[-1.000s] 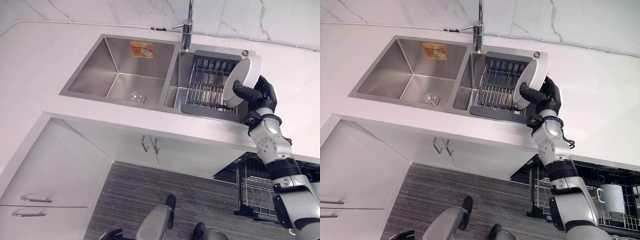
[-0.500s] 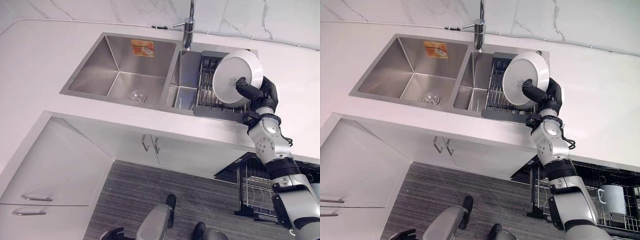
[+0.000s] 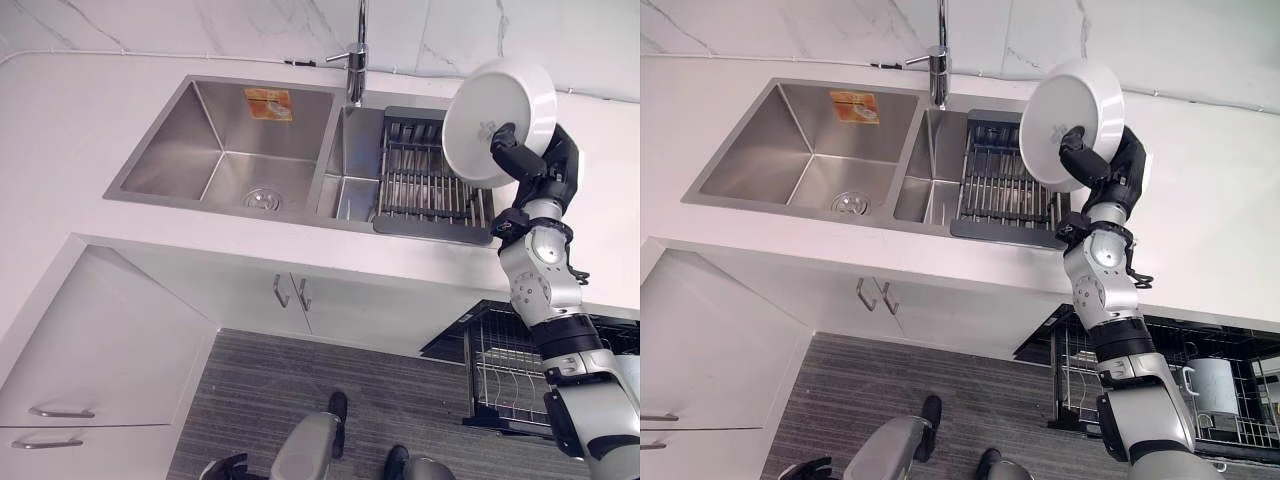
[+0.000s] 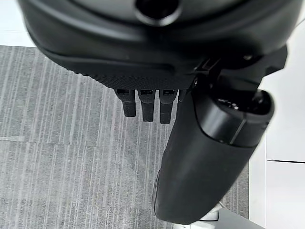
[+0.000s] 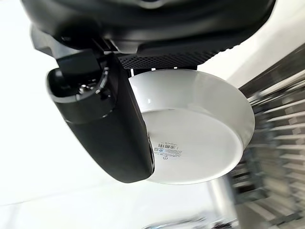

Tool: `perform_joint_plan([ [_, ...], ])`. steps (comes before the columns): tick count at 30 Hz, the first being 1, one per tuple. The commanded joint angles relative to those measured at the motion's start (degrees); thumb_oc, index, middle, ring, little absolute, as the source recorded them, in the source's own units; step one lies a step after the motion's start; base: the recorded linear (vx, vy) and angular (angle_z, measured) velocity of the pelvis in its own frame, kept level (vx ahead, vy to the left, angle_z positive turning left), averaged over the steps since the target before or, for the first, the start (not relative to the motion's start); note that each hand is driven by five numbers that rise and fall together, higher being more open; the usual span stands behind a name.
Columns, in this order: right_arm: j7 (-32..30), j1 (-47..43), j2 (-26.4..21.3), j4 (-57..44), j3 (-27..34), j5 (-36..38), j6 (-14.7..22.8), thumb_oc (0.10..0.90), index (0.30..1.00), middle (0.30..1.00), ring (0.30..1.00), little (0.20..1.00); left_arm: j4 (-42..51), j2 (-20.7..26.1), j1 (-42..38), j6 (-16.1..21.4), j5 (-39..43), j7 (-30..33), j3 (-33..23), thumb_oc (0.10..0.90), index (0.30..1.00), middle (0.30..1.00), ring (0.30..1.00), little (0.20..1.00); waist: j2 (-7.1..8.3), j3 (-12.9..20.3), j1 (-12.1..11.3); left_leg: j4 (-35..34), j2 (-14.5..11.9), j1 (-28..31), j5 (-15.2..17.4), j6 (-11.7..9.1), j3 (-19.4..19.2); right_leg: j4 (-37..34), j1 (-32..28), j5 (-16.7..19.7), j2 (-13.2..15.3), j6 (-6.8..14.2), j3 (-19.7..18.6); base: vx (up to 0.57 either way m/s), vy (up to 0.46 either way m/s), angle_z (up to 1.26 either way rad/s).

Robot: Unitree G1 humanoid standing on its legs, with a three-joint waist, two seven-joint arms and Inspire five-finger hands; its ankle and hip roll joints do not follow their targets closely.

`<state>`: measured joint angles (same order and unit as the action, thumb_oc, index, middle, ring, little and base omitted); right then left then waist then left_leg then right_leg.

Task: Place the dishes in the dishwasher.

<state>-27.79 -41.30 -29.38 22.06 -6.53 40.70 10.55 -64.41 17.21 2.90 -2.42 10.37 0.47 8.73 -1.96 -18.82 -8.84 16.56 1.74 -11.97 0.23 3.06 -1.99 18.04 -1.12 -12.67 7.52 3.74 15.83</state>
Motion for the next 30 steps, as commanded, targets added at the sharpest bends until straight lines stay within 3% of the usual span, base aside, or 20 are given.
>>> perform_joint_plan([
  [1,1.0,-3.6,-0.6,-9.0,2.2,0.1,12.9,0.400,0.300,0.300,0.300,0.300,-1.8,3.2,2.5,0.9,-1.9,-0.3,1.3,0.800,0.900,0.900,0.900,0.900,1.46,7.5,-0.1,0.6,-4.0,2.8,9.7,-4.2,1.3,-0.9,2.2,1.7,3.4,4.1,-0.5,-0.08,-0.024,-0.20],
  [8,2.3,0.0,2.4,-21.1,2.8,4.7,15.2,0.400,0.300,0.300,0.300,0.300,-3.4,1.7,2.1,-0.2,-3.3,0.3,0.0,0.800,0.900,0.900,0.900,0.900,2.43,9.1,3.3,0.6,-6.3,4.9,10.8,-4.7,-2.5,-0.9,2.5,2.2,3.2,4.6,-2.1,-0.12,-0.010,-0.54],
  [9,2.2,2.5,2.7,-25.0,3.7,6.1,15.5,0.400,0.300,0.300,0.300,0.300,-4.1,1.0,1.5,-0.1,-3.4,0.1,-0.5,0.800,0.900,0.900,0.900,0.900,2.86,9.6,5.1,0.6,-7.3,6.0,11.3,-5.0,-4.0,-0.9,2.8,2.2,3.0,4.8,-3.5,-0.05,-0.022,-0.49],
  [12,2.6,3.8,2.5,-26.8,4.3,7.0,15.7,0.400,0.300,0.300,0.300,0.300,-4.3,0.5,1.2,0.1,-3.4,0.2,-0.2,0.800,0.900,0.900,0.900,0.900,3.04,10.0,6.0,0.6,-7.7,6.3,11.4,-5.1,-4.6,-0.9,3.1,2.3,2.9,4.9,-4.3,-0.05,-0.022,-0.49],
  [13,3.0,6.9,2.3,-30.4,5.8,6.8,15.4,0.400,0.300,0.300,0.300,0.300,-4.7,-0.3,0.7,0.3,-3.5,0.3,0.1,0.800,0.900,0.900,0.900,0.900,3.21,10.3,7.7,0.6,-8.4,6.9,11.8,-5.3,-5.6,-0.9,3.7,2.4,2.6,5.0,-5.8,-0.05,-0.028,-0.59],
  [17,3.6,13.0,1.4,-35.4,8.6,7.5,14.8,0.400,0.300,0.300,0.300,0.300,-5.4,-1.2,-0.2,0.7,-4.3,0.1,0.4,0.800,0.900,0.900,0.900,0.900,3.30,10.8,10.7,0.6,-9.5,7.5,12.2,-5.8,-7.4,-0.9,4.7,2.6,2.1,5.3,-7.8,-0.03,-0.022,-0.50],
  [21,8.1,21.3,1.2,-38.6,12.2,11.9,14.6,0.400,0.300,0.300,0.300,0.300,-5.5,-1.9,-0.2,1.4,-4.5,0.4,1.3,0.800,0.900,0.900,0.900,0.900,3.13,10.9,14.0,0.6,-10.4,8.4,12.9,-6.1,-9.4,-0.9,5.3,2.5,1.8,5.5,-9.7,-0.01,-0.011,-0.42],
  [25,12.0,30.8,2.0,-39.6,15.3,11.8,14.7,0.400,0.300,0.300,0.300,0.300,-4.9,-2.4,0.3,1.7,-5.7,1.1,1.5,0.800,0.900,0.900,0.900,0.900,2.86,10.8,16.7,0.6,-10.6,9.3,13.4,-5.9,-10.8,-0.9,5.7,2.8,1.6,5.6,-11.2,0.01,-0.034,-0.68],
  [30,15.1,36.4,3.4,-37.5,15.6,6.0,13.5,0.400,0.300,0.300,0.300,0.300,-4.2,-2.3,1.2,1.4,-5.7,1.0,1.3,0.800,0.900,0.900,0.900,0.900,2.31,10.4,18.2,0.6,-10.4,9.6,13.8,-5.7,-11.4,-0.9,6.4,3.4,2.4,6.1,-11.5,0.04,-0.023,-0.26],
])
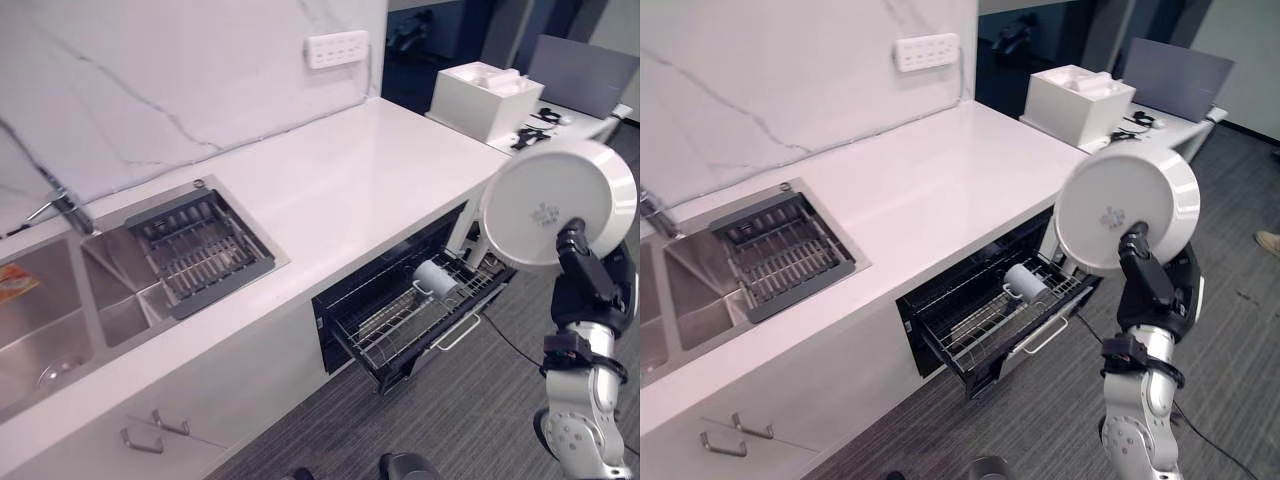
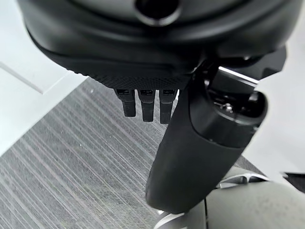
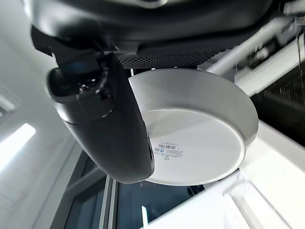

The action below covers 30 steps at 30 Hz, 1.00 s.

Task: Place the dishes in the dishwasher.

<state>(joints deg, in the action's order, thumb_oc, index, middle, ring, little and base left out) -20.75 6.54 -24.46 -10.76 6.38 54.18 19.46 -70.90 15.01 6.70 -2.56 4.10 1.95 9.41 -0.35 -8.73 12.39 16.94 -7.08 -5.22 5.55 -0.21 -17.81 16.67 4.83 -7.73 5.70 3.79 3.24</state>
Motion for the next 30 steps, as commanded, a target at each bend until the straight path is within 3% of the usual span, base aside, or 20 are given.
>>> perform_joint_plan([
  [1,8.0,-11.0,-1.5,-4.1,2.3,-9.4,4.8,0.400,0.300,0.300,0.300,0.300,2.5,-0.1,-2.5,1.5,0.5,-0.6,0.5,0.800,0.900,0.900,0.900,0.900,0.62,0.3,-3.0,0.2,-1.6,2.9,8.5,-2.4,4.4,0.5,0.6,-1.5,4.4,6.1,1.2,0.05,-0.012,-0.19],
  [14,8.9,-9.4,-4.6,10.0,-2.6,-26.6,6.0,0.400,0.300,0.300,0.300,0.300,5.8,1.1,-4.1,-0.4,1.1,-1.4,1.3,0.800,0.900,0.900,0.900,0.900,-0.96,-3.6,-3.4,0.2,-0.4,-0.9,7.1,-1.9,6.9,0.5,1.8,-1.4,4.6,4.8,3.3,0.00,0.002,-0.03],
  [17,9.3,-10.0,-6.0,16.2,-2.8,-31.5,8.6,0.400,0.300,0.300,0.300,0.300,6.2,1.1,-3.4,0.2,0.1,-1.6,1.2,0.800,0.900,0.900,0.900,0.900,-1.20,-4.3,-4.2,0.2,-0.1,-1.3,6.8,-2.0,7.7,0.5,1.8,-1.4,4.7,4.6,3.5,0.03,-0.012,0.09],
  [30,8.4,-11.8,-14.7,20.0,-2.7,-48.4,8.3,0.400,0.300,0.300,0.300,0.300,7.1,2.5,-1.8,0.6,-3.4,-3.3,-0.5,0.800,0.900,0.900,0.900,0.900,-1.04,-4.9,-6.1,0.2,0.3,-1.1,6.4,-2.3,9.4,0.5,0.5,-2.0,4.8,4.2,4.9,0.05,-0.010,0.11],
])
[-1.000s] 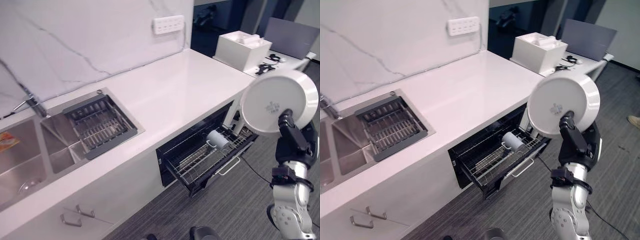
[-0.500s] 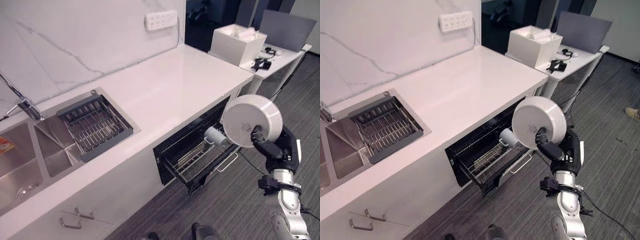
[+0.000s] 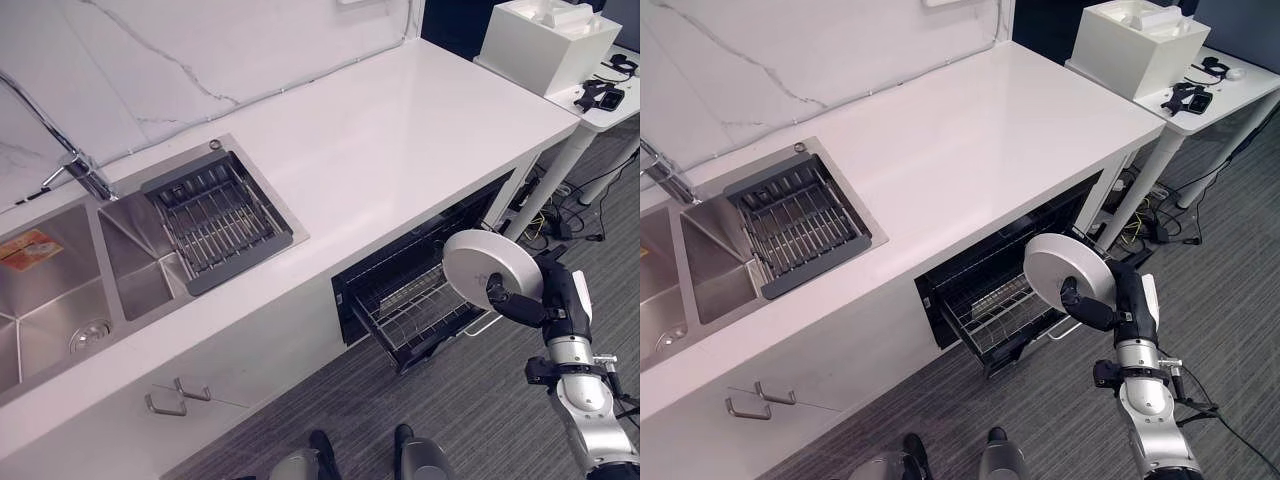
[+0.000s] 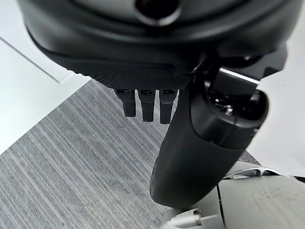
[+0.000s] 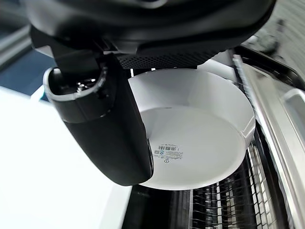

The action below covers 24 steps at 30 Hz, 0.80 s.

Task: Place the dishes in the dishwasher.

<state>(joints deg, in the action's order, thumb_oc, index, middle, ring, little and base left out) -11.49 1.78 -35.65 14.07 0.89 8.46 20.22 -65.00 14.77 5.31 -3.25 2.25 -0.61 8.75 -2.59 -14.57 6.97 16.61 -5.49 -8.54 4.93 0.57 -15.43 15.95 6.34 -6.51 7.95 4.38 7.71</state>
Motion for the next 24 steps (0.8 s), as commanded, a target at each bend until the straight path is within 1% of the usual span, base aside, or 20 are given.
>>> perform_joint_plan([
  [1,-0.5,-7.2,-4.3,-4.5,2.7,-3.6,7.4,0.400,0.300,0.300,0.300,0.300,1.4,2.9,-0.5,1.3,-1.7,-1.0,0.0,0.800,0.900,0.900,0.900,0.900,1.27,0.8,-0.8,0.6,-1.3,2.3,7.0,-3.1,7.2,1.2,-1.2,-3.3,2.4,3.5,0.6,0.04,-0.005,0.07],
  [4,-0.2,-7.6,-5.8,-4.1,2.2,-6.5,7.6,0.400,0.300,0.300,0.300,0.300,1.6,3.3,-1.0,0.9,-2.1,-1.4,-0.1,0.800,0.900,0.900,0.900,0.900,1.39,0.8,-1.1,0.6,-1.2,2.0,6.7,-3.0,7.6,1.2,-1.3,-3.2,2.2,3.3,0.8,0.04,-0.012,0.07],
  [5,0.1,-7.7,-7.1,-4.1,1.9,-9.4,7.8,0.400,0.300,0.300,0.300,0.300,1.8,3.5,-0.9,0.7,-2.6,-1.6,-0.3,0.800,0.900,0.900,0.900,0.900,1.56,0.7,-1.4,0.6,-1.1,2.4,6.9,-2.9,7.8,1.2,-1.8,-3.4,2.1,3.3,1.0,0.04,-0.015,0.08],
  [6,0.2,-7.8,-7.3,-4.1,1.8,-9.7,7.9,0.400,0.300,0.300,0.300,0.300,1.8,3.5,-0.9,0.6,-2.7,-1.7,-0.3,0.800,0.900,0.900,0.900,0.900,1.57,0.8,-1.4,0.6,-1.1,2.1,6.7,-2.9,7.9,1.2,-1.6,-3.2,2.1,3.3,1.0,0.05,-0.020,0.11],
  [8,1.4,-8.2,-8.8,-4.2,1.4,-12.6,8.0,0.400,0.300,0.300,0.300,0.300,1.9,3.8,-0.9,0.2,-3.1,-1.7,-0.4,0.800,0.900,0.900,0.900,0.900,1.76,0.6,-1.7,0.6,-1.0,2.5,6.9,-2.9,8.1,1.2,-2.1,-3.5,2.1,3.3,1.2,0.05,-0.021,0.14],
  [9,2.5,-8.7,-10.3,-4.2,0.6,-15.3,8.2,0.400,0.300,0.300,0.300,0.300,2.0,4.2,-0.9,-0.1,-3.6,-1.9,-0.6,0.800,0.900,0.900,0.900,0.900,1.91,0.5,-2.1,0.6,-1.0,2.4,6.9,-2.9,8.4,1.2,-2.2,-3.6,2.0,3.3,1.3,0.05,-0.024,0.10],
  [10,3.0,-8.9,-10.8,-4.1,0.4,-16.2,8.3,0.400,0.300,0.300,0.300,0.300,2.0,4.3,-0.9,-0.2,-3.7,-1.9,-0.6,0.800,0.900,0.900,0.900,0.900,1.96,0.4,-2.1,0.6,-1.0,2.5,6.9,-2.9,8.4,1.2,-2.3,-3.6,2.0,3.3,1.4,0.04,-0.032,0.07],
  [13,4.5,-10.6,-13.9,-3.3,-2.5,-20.8,8.6,0.400,0.300,0.300,0.300,0.300,2.3,5.1,-1.3,-0.9,-4.2,-2.2,-0.5,0.800,0.900,0.900,0.900,0.900,2.37,0.3,-2.9,0.6,-0.9,2.2,6.7,-2.8,9.0,1.2,-2.4,-3.6,1.8,3.2,1.6,0.02,-0.045,0.10],
  [18,6.2,-13.2,-17.5,-2.3,-6.4,-24.5,9.2,0.400,0.300,0.300,0.300,0.300,2.9,6.3,-2.0,-1.4,-4.1,-2.5,-0.1,0.800,0.900,0.900,0.900,0.900,2.90,-0.3,-3.9,0.6,-0.8,1.8,6.5,-2.7,9.6,1.2,-2.4,-3.6,1.7,3.2,1.8,0.02,-0.039,0.09],
  [24,2.6,-17.9,-21.1,1.4,-13.1,-33.2,11.5,0.400,0.300,0.300,0.300,0.300,3.6,7.8,-2.9,-2.0,-3.3,-2.7,0.6,0.800,0.900,0.900,0.900,0.900,3.34,-1.6,-5.7,0.6,-0.7,1.5,5.9,-2.4,10.3,1.2,-2.6,-3.4,1.8,2.9,2.9,-0.01,-0.037,0.10],
])
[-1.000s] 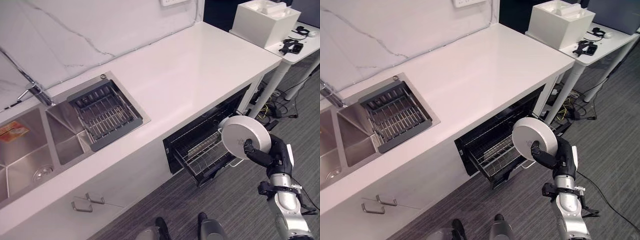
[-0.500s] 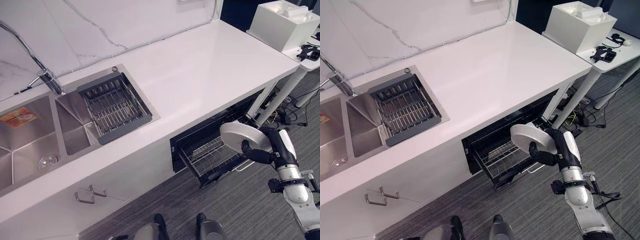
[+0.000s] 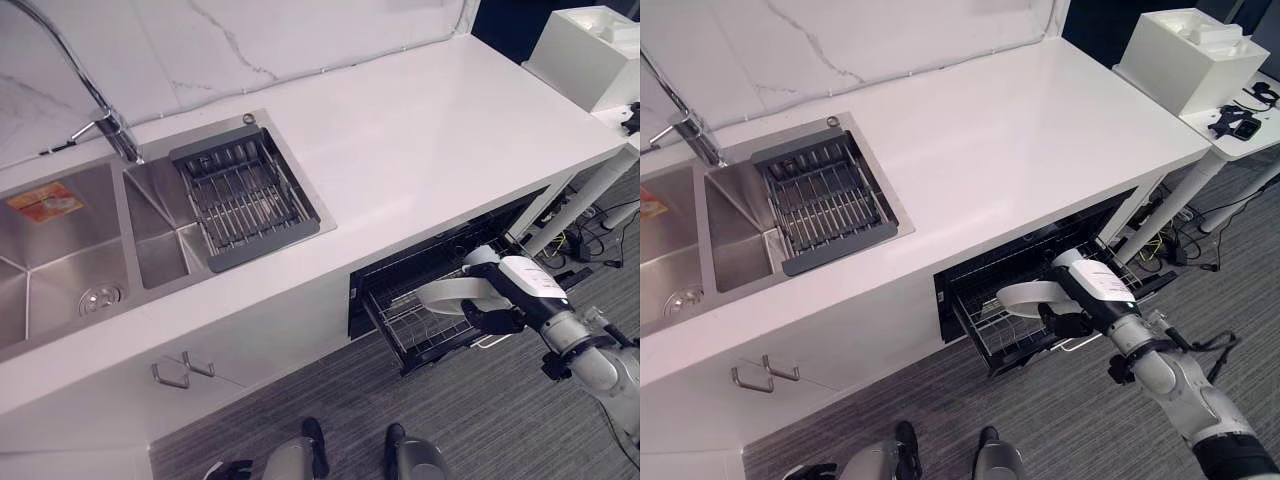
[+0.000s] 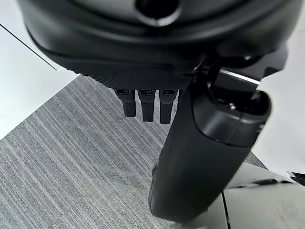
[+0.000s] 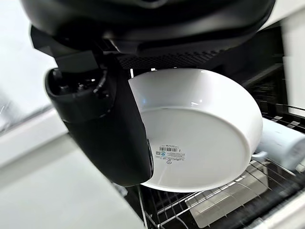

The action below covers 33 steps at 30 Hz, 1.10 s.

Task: Place the dishes in the dishwasher.

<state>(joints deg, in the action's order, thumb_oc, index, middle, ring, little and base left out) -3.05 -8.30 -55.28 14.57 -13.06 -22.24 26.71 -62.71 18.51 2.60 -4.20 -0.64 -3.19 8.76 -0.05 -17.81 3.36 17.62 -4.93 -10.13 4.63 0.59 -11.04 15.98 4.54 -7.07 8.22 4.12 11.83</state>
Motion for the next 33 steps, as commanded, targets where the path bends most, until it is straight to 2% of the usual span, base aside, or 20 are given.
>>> perform_joint_plan([
  [1,-6.4,-8.5,-1.9,1.7,-0.3,-3.6,5.3,0.400,0.300,0.300,0.300,0.300,1.5,4.2,-0.4,-1.2,-0.5,-0.2,0.7,0.800,0.900,0.900,0.900,0.900,0.84,1.4,-2.5,-0.4,-1.3,3.0,6.0,-2.4,6.1,1.2,-0.9,-2.8,1.6,3.1,-1.0,-0.01,-0.036,0.01],
  [8,-10.5,-14.7,-4.1,6.6,-7.7,-8.4,4.5,0.400,0.300,0.300,0.300,0.300,2.3,6.2,-1.0,-1.4,-0.9,-0.8,1.2,0.800,0.900,0.900,0.900,0.900,0.91,-1.5,-4.5,-0.4,-0.8,3.7,4.4,-1.9,6.8,1.2,-2.4,-2.7,1.3,1.9,0.8,0.00,-0.052,0.10],
  [17,-15.4,-19.7,-4.4,12.3,-11.6,-10.3,1.3,0.400,0.300,0.300,0.300,0.300,2.6,7.2,-2.0,-1.2,-1.2,-1.1,2.3,0.800,0.900,0.900,0.900,0.900,0.16,-4.4,-5.8,-0.4,-0.4,2.9,3.8,-1.5,7.8,1.2,-1.9,-2.1,1.0,1.7,0.5,-0.02,-0.035,0.09],
  [21,-20.7,-25.3,-4.7,16.8,-13.6,-9.5,-3.3,0.400,0.300,0.300,0.300,0.300,2.9,7.9,-4.5,0.0,1.0,-0.7,3.9,0.800,0.900,0.900,0.900,0.900,-1.17,-6.8,-6.0,-0.4,0.2,0.2,3.3,-1.2,8.2,1.2,0.8,-1.6,0.9,1.6,0.0,-0.18,-0.012,0.07],
  [22,-24.1,-26.8,-4.4,18.5,-14.5,-9.8,-5.0,0.400,0.300,0.300,0.300,0.300,2.8,7.8,-5.1,0.4,1.7,-0.4,4.5,0.800,0.900,0.900,0.900,0.900,-1.45,-7.4,-6.1,-0.4,0.4,-0.3,3.2,-1.1,8.4,1.2,1.3,-1.5,0.8,1.5,-0.3,-0.11,0.002,0.03],
  [25,-26.4,-28.1,-3.8,20.3,-14.6,-10.0,-6.7,0.400,0.300,0.300,0.300,0.300,2.8,7.5,-5.8,0.7,2.3,-0.2,4.8,0.800,0.900,0.900,0.900,0.900,-2.04,-8.0,-6.0,-0.4,0.6,-1.2,2.8,-1.0,8.5,1.2,2.2,-1.1,0.7,1.3,-0.4,-0.07,0.013,0.04],
  [27,-30.5,-29.4,-2.8,22.4,-14.4,-10.4,-10.1,0.400,0.300,0.300,0.300,0.300,2.9,7.0,-6.6,0.8,3.6,0.2,5.7,0.800,0.900,0.900,0.900,0.900,-2.91,-8.8,-5.7,-0.4,1.0,-2.1,2.5,-0.8,8.7,1.2,3.3,-0.9,0.5,1.1,-0.7,-0.08,0.032,0.01],
  [33,-38.4,-31.8,-1.2,26.7,-14.4,-11.3,-13.5,0.400,0.300,0.300,0.300,0.300,2.6,6.1,-7.6,1.9,5.0,0.5,6.9,0.800,0.900,0.900,0.900,0.900,-4.35,-10.0,-5.5,-0.4,1.5,-3.7,2.2,-0.6,8.9,1.2,4.9,-0.5,0.3,0.7,-1.0,-0.07,0.029,0.01],
])
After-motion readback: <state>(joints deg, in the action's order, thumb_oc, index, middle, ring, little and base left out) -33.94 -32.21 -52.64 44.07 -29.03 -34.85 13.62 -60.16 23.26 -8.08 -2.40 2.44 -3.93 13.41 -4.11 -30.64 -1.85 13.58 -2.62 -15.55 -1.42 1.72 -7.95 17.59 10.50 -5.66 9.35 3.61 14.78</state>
